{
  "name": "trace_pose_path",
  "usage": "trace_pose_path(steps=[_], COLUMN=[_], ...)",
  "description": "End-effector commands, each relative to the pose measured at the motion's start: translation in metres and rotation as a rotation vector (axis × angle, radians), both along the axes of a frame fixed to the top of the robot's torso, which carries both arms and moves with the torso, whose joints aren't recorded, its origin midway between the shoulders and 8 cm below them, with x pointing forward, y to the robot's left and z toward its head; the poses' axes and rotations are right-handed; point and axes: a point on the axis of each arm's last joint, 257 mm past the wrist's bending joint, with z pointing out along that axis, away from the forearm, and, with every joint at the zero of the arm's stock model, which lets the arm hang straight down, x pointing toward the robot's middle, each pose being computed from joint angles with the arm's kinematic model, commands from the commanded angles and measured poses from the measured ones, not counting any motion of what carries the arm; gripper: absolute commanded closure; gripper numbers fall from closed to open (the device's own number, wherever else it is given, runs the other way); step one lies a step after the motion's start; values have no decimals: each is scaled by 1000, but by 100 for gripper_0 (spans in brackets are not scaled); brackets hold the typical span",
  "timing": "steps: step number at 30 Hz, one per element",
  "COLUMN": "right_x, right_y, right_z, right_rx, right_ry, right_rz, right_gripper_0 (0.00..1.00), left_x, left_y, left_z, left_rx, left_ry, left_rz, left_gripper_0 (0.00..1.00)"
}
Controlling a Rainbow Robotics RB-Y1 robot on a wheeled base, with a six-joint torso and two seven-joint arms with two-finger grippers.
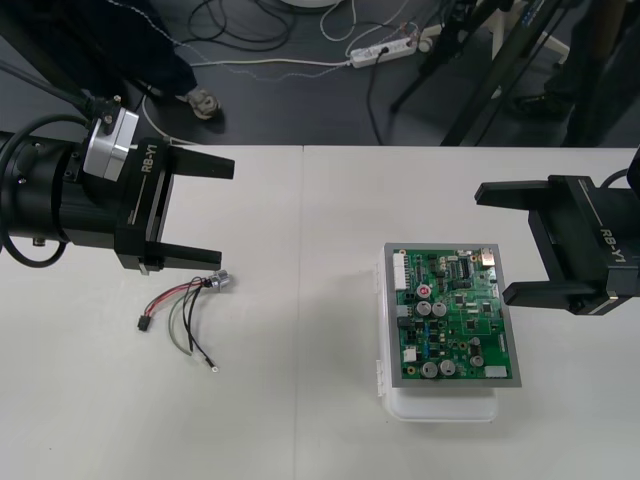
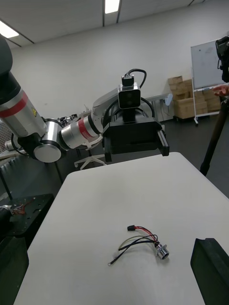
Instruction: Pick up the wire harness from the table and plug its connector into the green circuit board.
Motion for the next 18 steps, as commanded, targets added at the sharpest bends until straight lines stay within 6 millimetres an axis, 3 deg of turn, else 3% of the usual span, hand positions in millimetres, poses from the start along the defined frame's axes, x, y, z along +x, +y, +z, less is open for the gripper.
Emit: trace_pose_path(steps=[1,18], right_x=[-9,-9], right_y=[9,9], right_z=[8,8], right_rx=[2,2], right_ry=[-6,-6], right_rz=[36,36], right_gripper_0=[0,0], left_x=[-11,-11], left_y=[6,6], left_z=[4,4], left_rx=[12,12], left_ry=[-20,-20], left_rz=[-17,-17], left_gripper_0=[0,0])
